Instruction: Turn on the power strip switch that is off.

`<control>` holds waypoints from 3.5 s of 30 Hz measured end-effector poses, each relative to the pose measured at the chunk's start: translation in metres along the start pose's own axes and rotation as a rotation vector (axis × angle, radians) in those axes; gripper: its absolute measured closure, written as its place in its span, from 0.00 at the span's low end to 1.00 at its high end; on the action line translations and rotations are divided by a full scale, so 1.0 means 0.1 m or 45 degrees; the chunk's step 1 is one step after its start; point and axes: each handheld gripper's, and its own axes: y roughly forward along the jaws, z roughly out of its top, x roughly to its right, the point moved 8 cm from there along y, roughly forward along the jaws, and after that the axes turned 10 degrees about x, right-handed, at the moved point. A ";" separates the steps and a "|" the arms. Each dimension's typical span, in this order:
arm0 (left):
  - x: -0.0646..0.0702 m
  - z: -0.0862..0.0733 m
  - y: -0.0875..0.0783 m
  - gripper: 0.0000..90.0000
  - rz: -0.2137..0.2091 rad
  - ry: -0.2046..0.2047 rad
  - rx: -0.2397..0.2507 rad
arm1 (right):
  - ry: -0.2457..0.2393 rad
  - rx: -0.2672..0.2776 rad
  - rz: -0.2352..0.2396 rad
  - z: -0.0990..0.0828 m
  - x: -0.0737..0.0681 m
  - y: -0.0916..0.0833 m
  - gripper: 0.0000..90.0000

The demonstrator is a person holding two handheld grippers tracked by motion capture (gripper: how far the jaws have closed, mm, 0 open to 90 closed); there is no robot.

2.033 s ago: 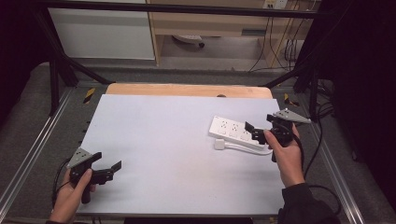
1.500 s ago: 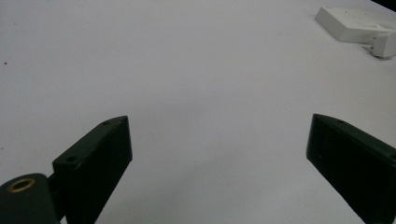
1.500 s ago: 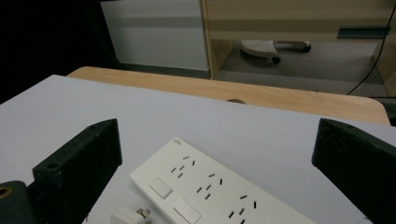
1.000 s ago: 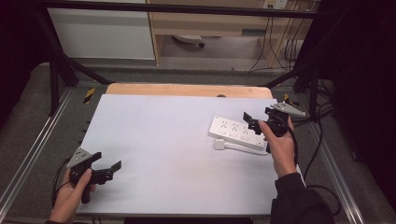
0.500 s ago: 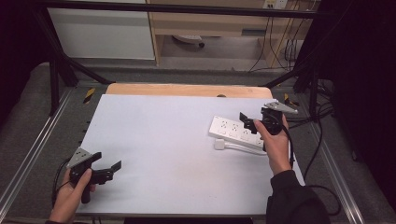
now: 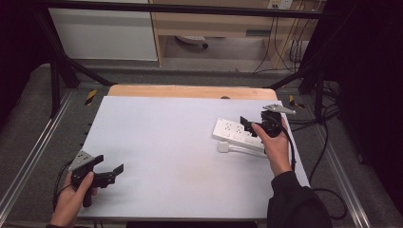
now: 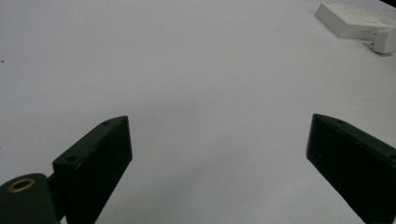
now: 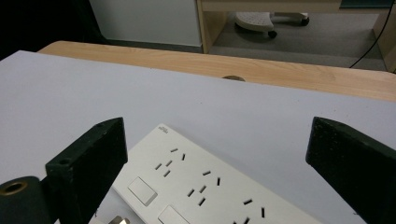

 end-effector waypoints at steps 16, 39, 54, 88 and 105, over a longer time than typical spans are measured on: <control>0.01 -0.01 0.00 0.08 -0.004 -0.002 -0.007 | -0.002 -0.059 0.023 -0.11 -0.08 0.13 0.16; 0.00 -0.01 0.00 0.08 -0.006 0.002 -0.010 | -0.028 -0.078 0.094 -0.20 -0.26 0.23 0.52; 0.00 -0.02 0.00 0.08 -0.006 0.006 -0.014 | -0.082 -0.060 0.164 -0.26 -0.42 0.27 0.79; 0.00 -0.02 0.01 0.08 -0.007 0.010 -0.016 | -0.151 -0.061 0.168 -0.54 -0.54 0.31 1.00; 0.01 -0.02 0.01 0.08 -0.008 0.007 -0.017 | -0.159 -0.061 0.140 -0.65 -0.53 0.34 1.00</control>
